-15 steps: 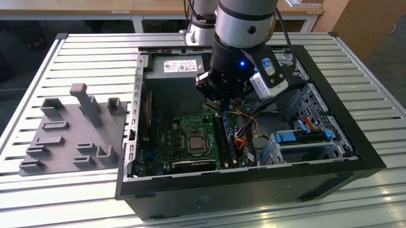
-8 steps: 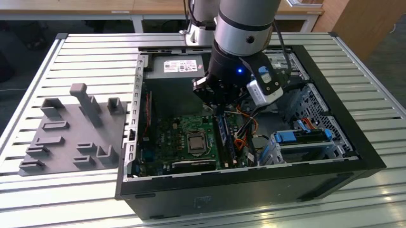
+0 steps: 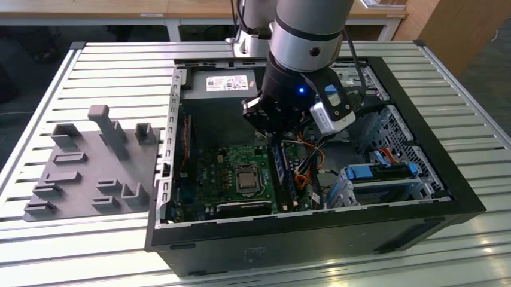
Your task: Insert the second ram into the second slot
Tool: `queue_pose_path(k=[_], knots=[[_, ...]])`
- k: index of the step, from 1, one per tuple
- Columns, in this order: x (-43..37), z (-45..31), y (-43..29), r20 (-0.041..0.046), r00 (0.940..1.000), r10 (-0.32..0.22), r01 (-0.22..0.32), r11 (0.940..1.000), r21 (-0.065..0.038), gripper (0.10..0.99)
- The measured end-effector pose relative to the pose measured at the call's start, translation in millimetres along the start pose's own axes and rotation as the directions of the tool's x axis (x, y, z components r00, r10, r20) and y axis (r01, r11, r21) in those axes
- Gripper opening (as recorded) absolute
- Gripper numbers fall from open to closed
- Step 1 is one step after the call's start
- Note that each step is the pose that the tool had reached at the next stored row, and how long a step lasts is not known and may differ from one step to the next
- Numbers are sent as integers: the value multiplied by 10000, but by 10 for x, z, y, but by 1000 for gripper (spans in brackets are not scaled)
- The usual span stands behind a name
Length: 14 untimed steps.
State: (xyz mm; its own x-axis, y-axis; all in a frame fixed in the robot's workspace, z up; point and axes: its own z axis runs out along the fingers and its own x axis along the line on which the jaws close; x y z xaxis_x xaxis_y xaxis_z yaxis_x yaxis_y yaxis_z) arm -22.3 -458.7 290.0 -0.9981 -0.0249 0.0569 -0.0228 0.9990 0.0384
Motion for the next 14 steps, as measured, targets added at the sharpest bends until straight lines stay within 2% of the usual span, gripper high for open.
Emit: queue_pose_path(k=[14], knots=[[-2,31,-1,-71,10000,3,-3,10000,-1,137]])
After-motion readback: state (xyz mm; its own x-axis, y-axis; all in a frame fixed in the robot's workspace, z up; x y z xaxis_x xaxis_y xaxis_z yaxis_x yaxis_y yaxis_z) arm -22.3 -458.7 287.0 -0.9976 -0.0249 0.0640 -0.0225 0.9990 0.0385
